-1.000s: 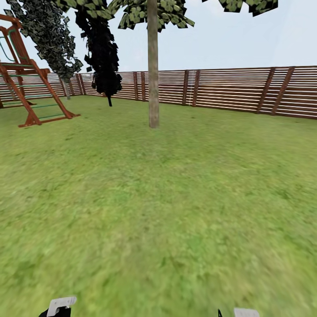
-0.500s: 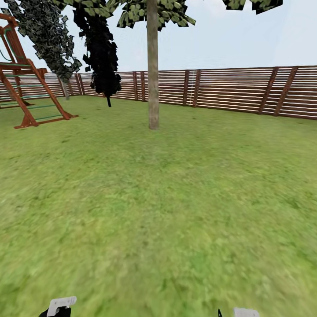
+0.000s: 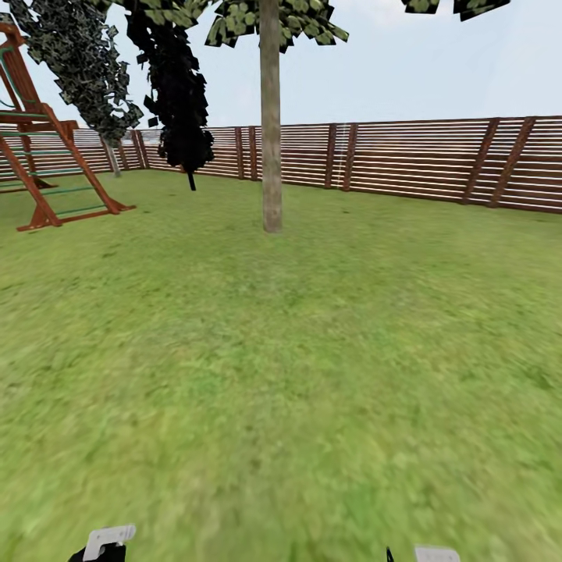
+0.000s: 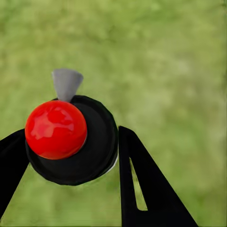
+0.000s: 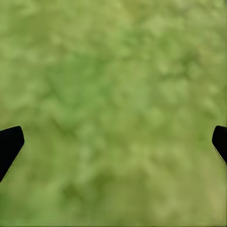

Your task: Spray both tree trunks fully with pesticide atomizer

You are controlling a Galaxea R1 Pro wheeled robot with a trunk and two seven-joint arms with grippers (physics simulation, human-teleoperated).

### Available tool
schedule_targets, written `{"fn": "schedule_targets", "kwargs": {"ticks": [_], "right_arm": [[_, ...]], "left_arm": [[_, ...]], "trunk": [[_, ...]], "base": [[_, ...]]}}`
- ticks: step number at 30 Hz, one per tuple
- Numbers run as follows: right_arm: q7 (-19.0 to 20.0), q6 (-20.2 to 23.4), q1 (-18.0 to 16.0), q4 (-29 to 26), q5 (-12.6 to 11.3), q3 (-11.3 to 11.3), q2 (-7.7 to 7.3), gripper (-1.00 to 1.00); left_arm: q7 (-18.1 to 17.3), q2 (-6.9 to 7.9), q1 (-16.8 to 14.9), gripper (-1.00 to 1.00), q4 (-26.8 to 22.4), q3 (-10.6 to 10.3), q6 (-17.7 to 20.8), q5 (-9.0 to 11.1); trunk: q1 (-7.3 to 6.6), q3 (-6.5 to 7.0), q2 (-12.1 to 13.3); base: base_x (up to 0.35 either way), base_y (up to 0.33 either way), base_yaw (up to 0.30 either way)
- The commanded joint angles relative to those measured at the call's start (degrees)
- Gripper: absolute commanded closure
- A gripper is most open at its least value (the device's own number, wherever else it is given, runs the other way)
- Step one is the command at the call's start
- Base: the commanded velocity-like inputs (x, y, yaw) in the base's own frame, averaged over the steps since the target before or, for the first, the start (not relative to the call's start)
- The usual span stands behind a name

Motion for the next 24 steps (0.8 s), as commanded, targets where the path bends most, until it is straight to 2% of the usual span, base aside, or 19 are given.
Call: {"fn": "schedule_targets", "kwargs": {"ticks": [1, 24], "right_arm": [[-0.30, -0.15, -0.04, 0.06, 0.61, -0.32, 0.00, -1.00], [-0.30, -0.15, -0.04, 0.08, 0.61, -0.31, 0.00, -1.00]], "left_arm": [[-0.28, 0.05, -0.04, 1.00, 0.06, -0.38, -0.17, 0.61], [-0.29, 0.06, -0.04, 1.00, 0.08, -0.38, -0.13, 0.61]], "trunk": [[0.03, -0.05, -0.02], [0.03, -0.05, -0.02]], "base": [[0.340, 0.000, 0.000], [0.340, 0.000, 0.000]]}}
